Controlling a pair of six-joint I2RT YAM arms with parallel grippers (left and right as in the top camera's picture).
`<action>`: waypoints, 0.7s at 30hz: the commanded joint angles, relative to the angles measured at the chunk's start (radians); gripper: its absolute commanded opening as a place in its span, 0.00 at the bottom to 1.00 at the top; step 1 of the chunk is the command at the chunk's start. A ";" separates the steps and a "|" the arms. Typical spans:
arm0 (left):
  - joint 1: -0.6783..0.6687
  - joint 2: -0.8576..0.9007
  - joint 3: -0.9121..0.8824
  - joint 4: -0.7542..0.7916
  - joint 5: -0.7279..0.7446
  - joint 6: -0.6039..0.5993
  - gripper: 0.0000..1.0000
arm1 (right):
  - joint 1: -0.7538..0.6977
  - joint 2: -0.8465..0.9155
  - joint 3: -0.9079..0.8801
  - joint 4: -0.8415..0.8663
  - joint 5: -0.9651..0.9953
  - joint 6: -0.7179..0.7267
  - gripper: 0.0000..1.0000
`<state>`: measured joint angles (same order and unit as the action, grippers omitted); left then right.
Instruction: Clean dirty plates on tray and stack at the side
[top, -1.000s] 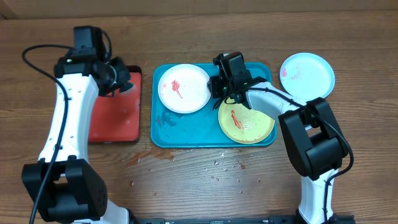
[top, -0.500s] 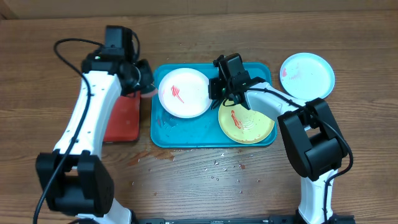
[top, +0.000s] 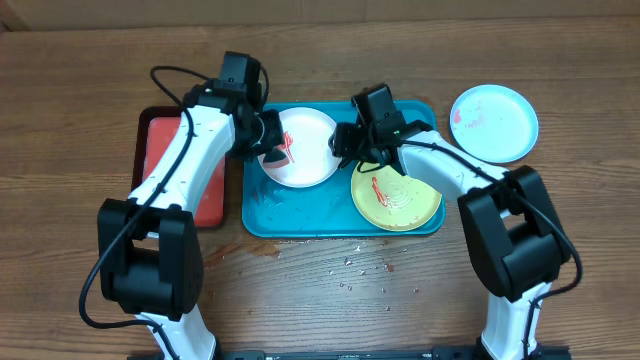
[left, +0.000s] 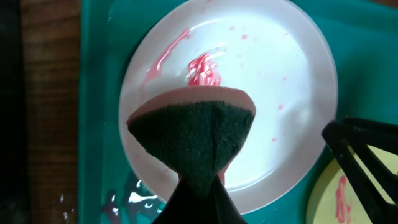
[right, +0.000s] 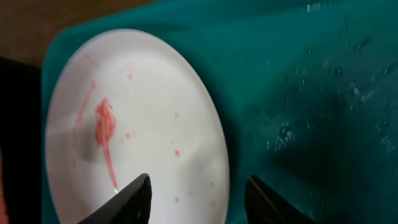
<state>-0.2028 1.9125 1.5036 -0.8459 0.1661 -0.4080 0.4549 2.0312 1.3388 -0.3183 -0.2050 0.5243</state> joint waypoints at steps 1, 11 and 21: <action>-0.007 -0.003 -0.003 0.037 0.018 0.030 0.04 | 0.002 -0.072 -0.002 0.041 0.068 -0.048 0.50; -0.049 0.064 -0.003 0.128 0.019 0.031 0.04 | 0.004 -0.071 -0.003 0.036 0.211 -0.060 0.39; -0.109 0.141 -0.003 0.185 0.026 0.033 0.04 | 0.004 -0.017 -0.003 0.041 0.210 -0.058 0.38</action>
<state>-0.3012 2.0525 1.4982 -0.6781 0.1772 -0.4080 0.4549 1.9877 1.3384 -0.2844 -0.0097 0.4698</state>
